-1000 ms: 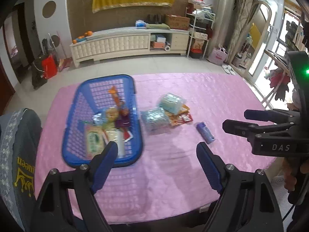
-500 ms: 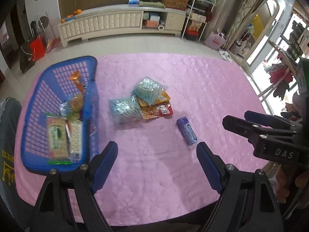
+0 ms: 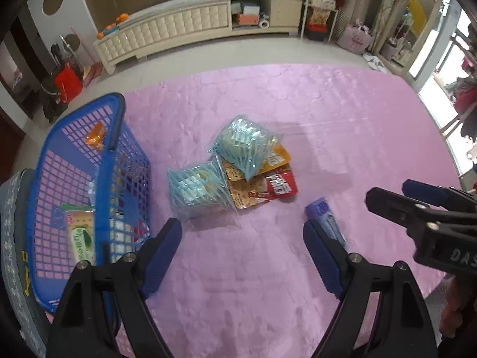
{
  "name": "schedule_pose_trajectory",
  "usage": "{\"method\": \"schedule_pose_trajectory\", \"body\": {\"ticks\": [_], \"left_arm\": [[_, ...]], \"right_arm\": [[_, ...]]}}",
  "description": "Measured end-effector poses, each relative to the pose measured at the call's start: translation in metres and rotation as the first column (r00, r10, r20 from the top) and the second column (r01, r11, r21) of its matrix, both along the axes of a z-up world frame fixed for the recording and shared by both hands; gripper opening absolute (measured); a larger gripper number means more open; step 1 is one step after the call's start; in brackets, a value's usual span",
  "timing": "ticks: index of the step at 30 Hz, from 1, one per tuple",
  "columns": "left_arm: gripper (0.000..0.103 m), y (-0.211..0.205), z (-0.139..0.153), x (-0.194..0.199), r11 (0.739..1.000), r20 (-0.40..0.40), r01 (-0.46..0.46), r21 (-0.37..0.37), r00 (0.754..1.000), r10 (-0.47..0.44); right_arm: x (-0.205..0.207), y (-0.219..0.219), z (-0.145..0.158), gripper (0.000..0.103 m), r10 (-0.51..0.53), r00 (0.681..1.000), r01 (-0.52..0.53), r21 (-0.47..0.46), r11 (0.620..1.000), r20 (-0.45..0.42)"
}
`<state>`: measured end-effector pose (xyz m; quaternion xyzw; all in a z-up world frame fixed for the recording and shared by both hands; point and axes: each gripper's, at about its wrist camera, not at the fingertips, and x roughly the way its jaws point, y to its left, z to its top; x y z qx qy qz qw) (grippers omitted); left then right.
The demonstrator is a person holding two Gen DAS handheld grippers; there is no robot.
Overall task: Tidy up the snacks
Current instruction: 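Move both open tools over the blue striped bags, then grasp a blue striped bag with the left tool while the right tool grasps another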
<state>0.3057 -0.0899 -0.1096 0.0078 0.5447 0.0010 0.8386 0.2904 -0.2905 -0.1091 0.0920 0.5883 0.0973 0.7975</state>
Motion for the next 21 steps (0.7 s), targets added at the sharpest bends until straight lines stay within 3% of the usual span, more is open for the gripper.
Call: {"method": "schedule_pose_trajectory", "body": {"ticks": [5,9,21], "left_arm": [[0.082,0.005,-0.025,0.022,0.999,-0.048,-0.041,0.026,0.998,0.043],[0.082,0.004,-0.041,0.037,0.994,-0.054,-0.048,0.097,0.997,0.053],[0.082,0.025,-0.068,0.075,0.985,-0.099,-0.116,0.129,0.987,0.129]], "right_arm": [[0.02,-0.001,-0.029,0.083,0.004,0.999,-0.004,0.017,1.0,-0.043],[0.033,0.001,-0.047,0.083,0.012,0.998,-0.011,0.024,1.0,-0.056],[0.051,0.001,-0.063,0.083,0.026,0.997,-0.022,0.054,0.998,-0.067]]}}
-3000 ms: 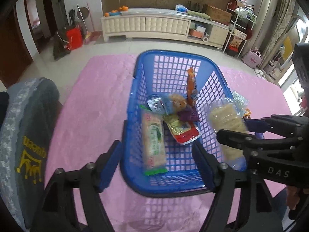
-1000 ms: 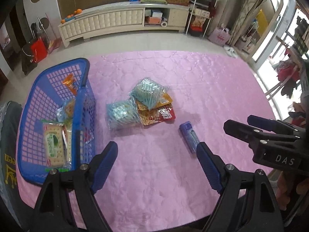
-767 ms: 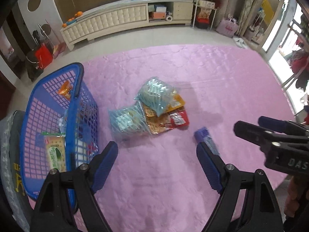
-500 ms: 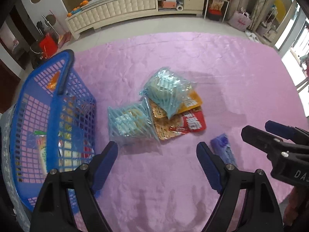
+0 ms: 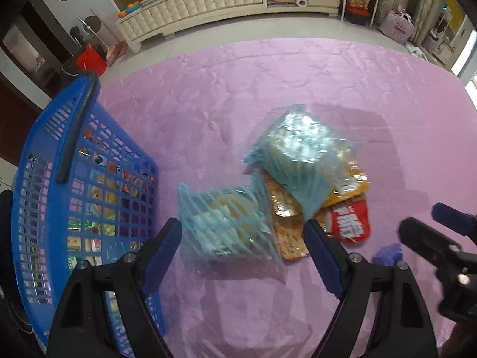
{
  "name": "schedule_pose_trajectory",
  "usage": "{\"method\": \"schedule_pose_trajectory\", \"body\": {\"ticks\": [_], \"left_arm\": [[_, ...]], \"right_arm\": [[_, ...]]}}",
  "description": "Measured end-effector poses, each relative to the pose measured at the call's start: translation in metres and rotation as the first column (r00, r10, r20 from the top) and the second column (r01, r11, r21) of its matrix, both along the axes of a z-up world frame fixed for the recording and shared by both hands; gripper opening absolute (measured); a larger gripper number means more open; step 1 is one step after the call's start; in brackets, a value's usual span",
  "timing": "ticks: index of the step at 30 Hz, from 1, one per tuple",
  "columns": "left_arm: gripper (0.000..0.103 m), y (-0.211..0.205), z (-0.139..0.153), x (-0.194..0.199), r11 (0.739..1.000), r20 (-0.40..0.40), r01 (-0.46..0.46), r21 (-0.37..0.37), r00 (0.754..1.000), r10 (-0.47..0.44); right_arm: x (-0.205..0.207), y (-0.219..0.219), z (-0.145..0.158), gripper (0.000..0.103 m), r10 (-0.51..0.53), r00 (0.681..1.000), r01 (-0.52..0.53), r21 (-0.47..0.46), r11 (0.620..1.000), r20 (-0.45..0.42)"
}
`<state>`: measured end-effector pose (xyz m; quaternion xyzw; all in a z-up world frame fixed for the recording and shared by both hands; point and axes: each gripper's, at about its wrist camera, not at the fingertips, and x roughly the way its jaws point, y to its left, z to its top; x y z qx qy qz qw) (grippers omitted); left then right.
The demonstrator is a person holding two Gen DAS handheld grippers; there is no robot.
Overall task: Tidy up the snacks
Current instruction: 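Grasp a blue striped bag with the left tool while the right tool grasps another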
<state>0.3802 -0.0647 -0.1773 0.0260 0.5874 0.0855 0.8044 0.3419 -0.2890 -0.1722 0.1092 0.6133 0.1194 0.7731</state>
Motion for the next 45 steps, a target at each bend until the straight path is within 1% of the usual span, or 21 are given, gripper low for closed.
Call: {"method": "schedule_pose_trajectory", "body": {"ticks": [3,6,9,12,13,14,15,17,18,21,22,26,30,34,36,38,40,42,45], "left_arm": [[0.082,0.012,-0.01,0.005,1.0,-0.022,-0.029,-0.003,0.999,0.029],[0.082,0.018,-0.016,0.009,0.998,-0.045,-0.048,-0.049,0.998,0.046],[0.082,0.018,-0.017,0.013,0.998,-0.037,-0.047,-0.038,0.998,0.046],[0.082,0.02,-0.021,0.017,0.998,-0.039,-0.057,-0.033,0.998,0.056],[0.078,0.019,-0.021,0.019,0.998,-0.041,-0.053,-0.024,0.998,0.052],[0.073,0.017,-0.021,0.02,0.999,-0.044,-0.04,-0.001,0.998,0.04],[0.065,0.016,-0.023,0.021,1.0,-0.051,-0.024,0.0,0.998,0.024],[0.06,0.006,-0.023,0.024,1.0,-0.045,0.024,0.006,0.999,-0.024],[0.056,0.003,-0.02,0.02,0.999,-0.037,0.041,-0.003,0.998,-0.041],[0.056,0.005,-0.017,0.011,0.997,-0.027,0.036,-0.074,0.999,-0.038],[0.056,0.005,-0.016,0.009,0.996,-0.018,0.034,-0.086,0.999,-0.036],[0.056,0.008,-0.012,-0.005,0.992,0.029,0.048,-0.119,0.999,-0.045],[0.056,0.011,-0.012,-0.017,0.985,0.047,0.039,-0.169,0.998,-0.032],[0.056,0.021,-0.011,-0.031,0.985,0.08,0.012,-0.169,0.997,0.001],[0.056,0.022,-0.012,-0.031,0.983,0.096,0.001,-0.184,0.995,0.017],[0.056,0.029,-0.012,-0.036,0.977,0.102,-0.021,-0.21,0.994,0.043],[0.056,0.033,-0.013,-0.039,0.975,0.114,-0.041,-0.218,0.991,0.067],[0.056,0.035,-0.011,-0.044,0.974,0.123,-0.052,-0.221,0.989,0.081],[0.056,0.032,-0.011,-0.043,0.973,0.133,-0.061,-0.223,0.987,0.092]], "right_arm": [[0.001,0.0,0.0,0.083,-0.003,1.0,0.003,0.002,1.0,0.003],[0.001,0.003,0.001,0.083,0.01,1.0,-0.01,-0.002,1.0,0.01],[-0.001,0.006,0.001,0.083,0.028,0.999,-0.028,-0.019,0.999,0.016],[-0.004,0.005,-0.001,0.083,0.022,1.0,-0.022,-0.025,0.999,0.009],[-0.004,0.005,-0.002,0.083,0.02,1.0,-0.02,-0.029,0.999,0.007],[-0.004,0.007,-0.003,0.083,0.018,1.0,-0.018,-0.034,0.999,0.004],[-0.004,0.007,-0.004,0.083,0.018,1.0,-0.018,-0.038,0.999,0.002],[-0.005,0.004,-0.003,0.083,0.017,1.0,-0.017,-0.045,0.999,0.003],[-0.006,0.003,-0.003,0.083,0.019,1.0,-0.019,-0.046,0.999,0.007],[-0.005,0.001,-0.002,0.083,0.041,0.999,-0.04,-0.055,0.998,0.017],[-0.005,0.001,-0.001,0.083,0.049,0.999,-0.048,-0.057,0.997,0.019],[-0.003,0.008,0.005,0.083,0.124,0.991,-0.12,-0.07,0.99,0.057],[0.001,0.022,0.008,0.083,0.201,0.976,-0.192,-0.099,0.976,0.086],[0.015,0.045,0.008,0.083,0.284,0.954,-0.271,-0.127,0.954,0.096],[0.022,0.057,0.008,0.083,0.332,0.937,-0.312,-0.162,0.936,0.107],[0.03,0.072,0.007,0.083,0.385,0.917,-0.356,-0.217,0.909,0.105],[0.035,0.084,0.009,0.083,0.41,0.905,-0.381,-0.215,0.9,0.112],[0.041,0.093,0.006,0.083,0.434,0.896,-0.406,-0.223,0.886,0.097],[0.052,0.112,-0.008,0.083,0.514,0.857,-0.482,-0.295,0.825,0.037]]}}
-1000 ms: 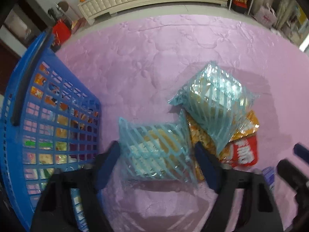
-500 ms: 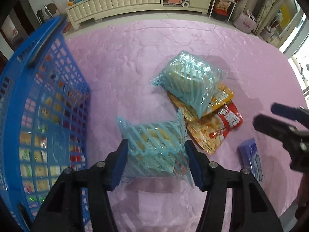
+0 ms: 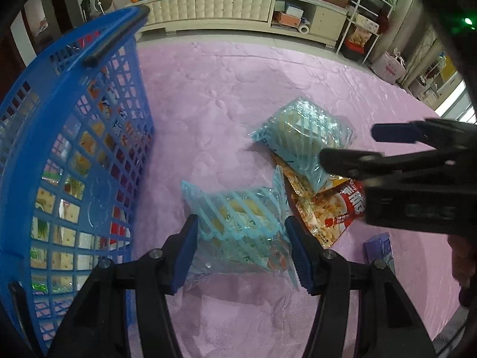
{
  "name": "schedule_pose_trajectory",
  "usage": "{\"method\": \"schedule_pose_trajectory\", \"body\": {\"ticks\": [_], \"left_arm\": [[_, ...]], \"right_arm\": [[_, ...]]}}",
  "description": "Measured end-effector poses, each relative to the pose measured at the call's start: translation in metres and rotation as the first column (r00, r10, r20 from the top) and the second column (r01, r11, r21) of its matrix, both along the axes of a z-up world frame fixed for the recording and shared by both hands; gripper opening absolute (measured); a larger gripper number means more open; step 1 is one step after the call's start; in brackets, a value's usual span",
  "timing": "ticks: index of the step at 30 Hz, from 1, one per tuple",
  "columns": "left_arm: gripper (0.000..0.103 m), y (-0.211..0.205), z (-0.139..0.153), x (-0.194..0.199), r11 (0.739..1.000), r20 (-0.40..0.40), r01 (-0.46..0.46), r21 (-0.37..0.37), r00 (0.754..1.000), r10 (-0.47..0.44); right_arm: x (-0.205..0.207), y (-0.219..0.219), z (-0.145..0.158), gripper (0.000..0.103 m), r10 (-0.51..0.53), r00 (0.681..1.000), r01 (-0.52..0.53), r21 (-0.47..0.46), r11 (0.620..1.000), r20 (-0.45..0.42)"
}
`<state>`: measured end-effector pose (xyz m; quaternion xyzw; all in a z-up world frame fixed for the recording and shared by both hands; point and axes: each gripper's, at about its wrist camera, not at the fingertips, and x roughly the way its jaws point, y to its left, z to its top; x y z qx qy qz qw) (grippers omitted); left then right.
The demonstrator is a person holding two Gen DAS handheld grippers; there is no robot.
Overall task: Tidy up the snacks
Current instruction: 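Grasp a blue striped bag with the left tool while the right tool grasps another, then carry both blue striped bags over the blue basket with both tools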
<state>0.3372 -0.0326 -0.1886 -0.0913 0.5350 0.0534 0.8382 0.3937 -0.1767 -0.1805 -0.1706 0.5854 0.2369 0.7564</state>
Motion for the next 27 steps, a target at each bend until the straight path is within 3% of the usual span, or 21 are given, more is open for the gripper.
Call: {"method": "schedule_pose_trajectory", "body": {"ticks": [3,8,12,21,27], "left_arm": [[0.056,-0.001,0.0,-0.002,1.0,0.008,0.0,0.003,1.0,0.0],[0.056,-0.005,0.003,-0.009,0.999,0.017,0.025,0.027,1.0,-0.026],[0.056,-0.013,0.002,-0.011,0.998,0.032,0.045,0.043,0.998,-0.047],[0.056,-0.019,0.011,-0.027,0.991,0.046,0.118,0.062,0.992,-0.121],[0.056,-0.024,0.039,-0.048,0.989,0.08,0.133,0.057,0.987,-0.137]], "right_arm": [[0.008,0.008,-0.011,0.083,0.031,0.999,-0.031,-0.004,1.0,-0.026],[0.014,0.012,-0.022,0.081,0.061,0.998,-0.061,-0.016,0.998,0.014],[0.01,0.005,-0.023,0.059,0.073,0.997,-0.073,-0.009,0.997,0.03],[-0.034,-0.033,0.003,0.057,0.014,0.997,-0.012,-0.02,1.0,0.076],[-0.073,-0.05,0.028,0.057,-0.046,0.995,0.047,-0.016,0.999,0.084]]}}
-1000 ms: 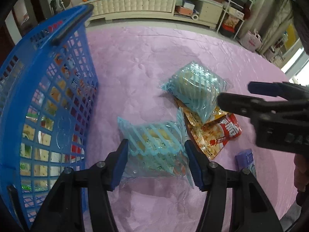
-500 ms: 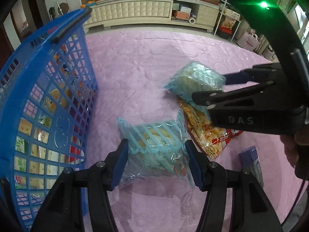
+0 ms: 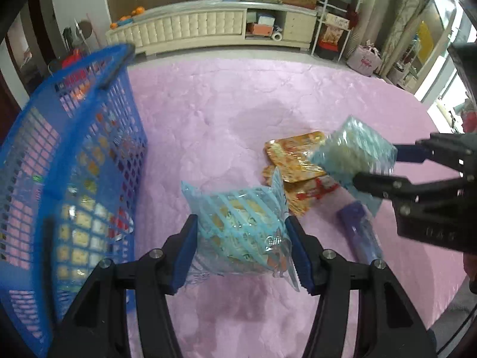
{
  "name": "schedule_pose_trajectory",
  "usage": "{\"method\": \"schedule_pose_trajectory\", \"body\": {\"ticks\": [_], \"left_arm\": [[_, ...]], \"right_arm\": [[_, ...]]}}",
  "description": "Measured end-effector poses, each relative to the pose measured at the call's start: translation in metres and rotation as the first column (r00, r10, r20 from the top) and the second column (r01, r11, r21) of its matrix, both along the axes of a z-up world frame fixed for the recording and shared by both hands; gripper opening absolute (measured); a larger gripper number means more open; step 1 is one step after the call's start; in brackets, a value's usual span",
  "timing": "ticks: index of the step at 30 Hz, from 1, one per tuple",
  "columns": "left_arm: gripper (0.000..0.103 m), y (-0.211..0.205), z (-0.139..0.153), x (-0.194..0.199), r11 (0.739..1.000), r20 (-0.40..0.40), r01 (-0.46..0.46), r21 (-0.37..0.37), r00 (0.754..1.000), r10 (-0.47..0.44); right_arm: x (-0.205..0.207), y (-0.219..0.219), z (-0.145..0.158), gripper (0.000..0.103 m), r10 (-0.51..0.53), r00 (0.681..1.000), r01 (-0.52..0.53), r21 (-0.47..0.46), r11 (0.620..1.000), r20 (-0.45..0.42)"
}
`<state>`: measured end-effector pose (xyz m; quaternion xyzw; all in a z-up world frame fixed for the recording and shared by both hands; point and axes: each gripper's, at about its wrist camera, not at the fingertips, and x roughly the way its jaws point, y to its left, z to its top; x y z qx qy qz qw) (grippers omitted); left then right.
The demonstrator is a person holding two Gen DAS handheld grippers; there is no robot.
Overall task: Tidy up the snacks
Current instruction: 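Carry both blue striped bags over the blue basket with both tools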
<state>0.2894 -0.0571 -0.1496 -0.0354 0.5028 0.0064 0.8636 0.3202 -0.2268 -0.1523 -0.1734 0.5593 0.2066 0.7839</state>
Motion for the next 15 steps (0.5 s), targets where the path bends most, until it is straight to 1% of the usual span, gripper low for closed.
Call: {"method": "schedule_pose_trajectory", "body": {"ticks": [2,5,9,13,15], "left_arm": [[0.056,-0.004,0.013,-0.009,1.0,0.019,0.009,0.007,1.0,-0.009],[0.056,-0.006,0.032,-0.026,1.0,0.045,0.017,-0.011,0.999,-0.016],[0.056,-0.011,0.062,-0.051,0.999,0.091,0.029,-0.013,0.995,-0.028],[0.056,-0.003,0.09,-0.078,0.999,0.142,0.029,-0.024,0.99,-0.025],[0.056,0.0,0.1,-0.084,0.999,0.159,0.025,-0.025,0.987,-0.021]], "right_arm": [[-0.016,-0.004,0.011,0.058,-0.018,1.0,0.018,0.009,1.0,0.004],[-0.037,-0.006,0.029,0.058,-0.043,0.999,0.042,0.018,0.999,0.021],[-0.063,-0.004,0.06,0.058,-0.061,0.997,0.059,0.041,0.997,0.056],[-0.081,0.005,0.089,0.058,-0.067,0.994,0.062,0.059,0.996,0.088],[-0.089,0.009,0.102,0.058,-0.064,0.992,0.058,0.056,0.997,0.11]]}}
